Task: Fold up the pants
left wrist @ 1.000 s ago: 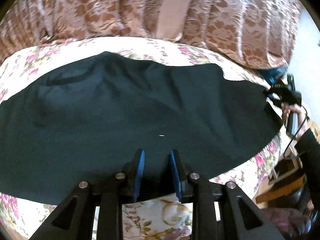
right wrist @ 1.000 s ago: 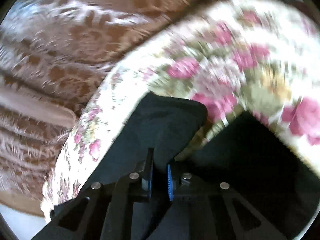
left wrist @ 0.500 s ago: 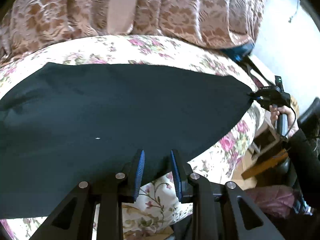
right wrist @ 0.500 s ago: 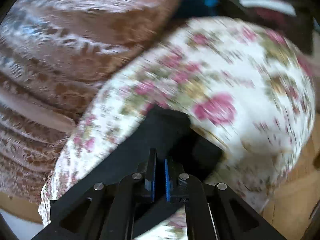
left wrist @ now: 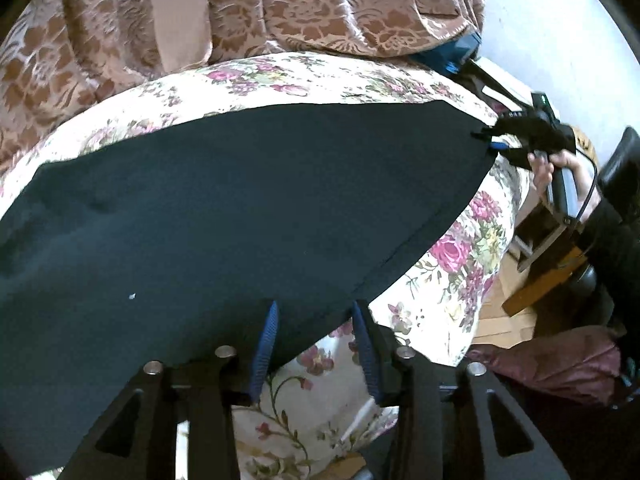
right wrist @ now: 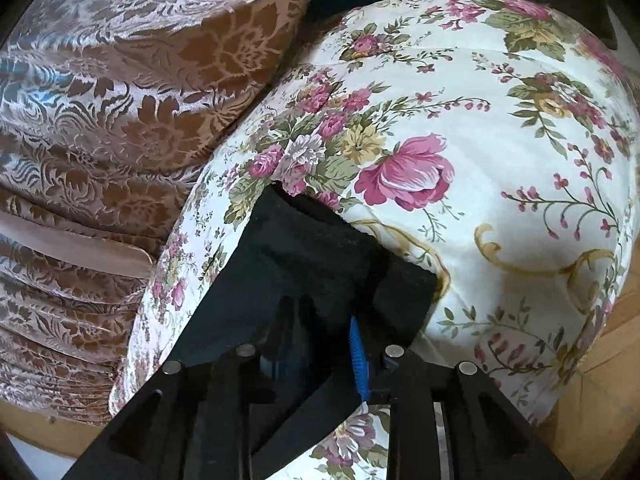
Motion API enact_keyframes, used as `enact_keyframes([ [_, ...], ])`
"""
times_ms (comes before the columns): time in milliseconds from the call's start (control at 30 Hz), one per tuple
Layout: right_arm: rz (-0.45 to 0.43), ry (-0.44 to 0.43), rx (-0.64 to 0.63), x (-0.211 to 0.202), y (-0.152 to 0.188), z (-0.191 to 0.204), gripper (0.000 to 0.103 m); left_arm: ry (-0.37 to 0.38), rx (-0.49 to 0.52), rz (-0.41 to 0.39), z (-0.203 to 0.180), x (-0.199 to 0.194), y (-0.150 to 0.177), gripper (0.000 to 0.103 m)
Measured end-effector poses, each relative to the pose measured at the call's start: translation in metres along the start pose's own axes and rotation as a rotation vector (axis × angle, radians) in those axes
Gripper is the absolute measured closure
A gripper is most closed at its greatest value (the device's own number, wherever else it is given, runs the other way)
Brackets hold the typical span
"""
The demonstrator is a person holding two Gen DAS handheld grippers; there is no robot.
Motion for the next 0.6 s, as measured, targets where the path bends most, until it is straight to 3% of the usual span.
enact_keyframes([
  [67,0.004,0.027,-0.022,0.004,-0.001,0.004,0.084,-0.025,0.023,0.000,-0.001,0.004,-0.002,0.086],
  [100,0.008,0.043,-0.042,0.005,-0.002,0.007,0.094,-0.022,0.021,0.001,0.000,0.005,-0.002,0.093],
  [267,-0.017,0.088,-0.147,-0.008,-0.010,0.028,0.096,-0.003,0.019,-0.023,0.001,-0.001,-0.006,0.100],
  [367,-0.060,0.089,-0.190,-0.027,-0.014,0.039,0.096,0.081,-0.058,-0.041,0.008,-0.011,-0.008,0.103],
  [467,-0.076,0.090,-0.189,-0.038,-0.012,0.037,0.096,0.110,-0.071,-0.051,0.009,-0.018,-0.006,0.103],
  [600,-0.032,0.118,-0.134,-0.027,-0.001,0.014,0.096,0.119,-0.039,-0.002,0.002,-0.006,0.002,0.103],
])
Point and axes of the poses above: each gripper's, at about its wrist camera, not at the fingertips, and x roughly the way its jaws point, z to its left, y to its underside, the point moved 4 cm from there along x, roughly the way its jaws point, and after that the axes turned 7 degrees about -x, right-handed, at the moved point
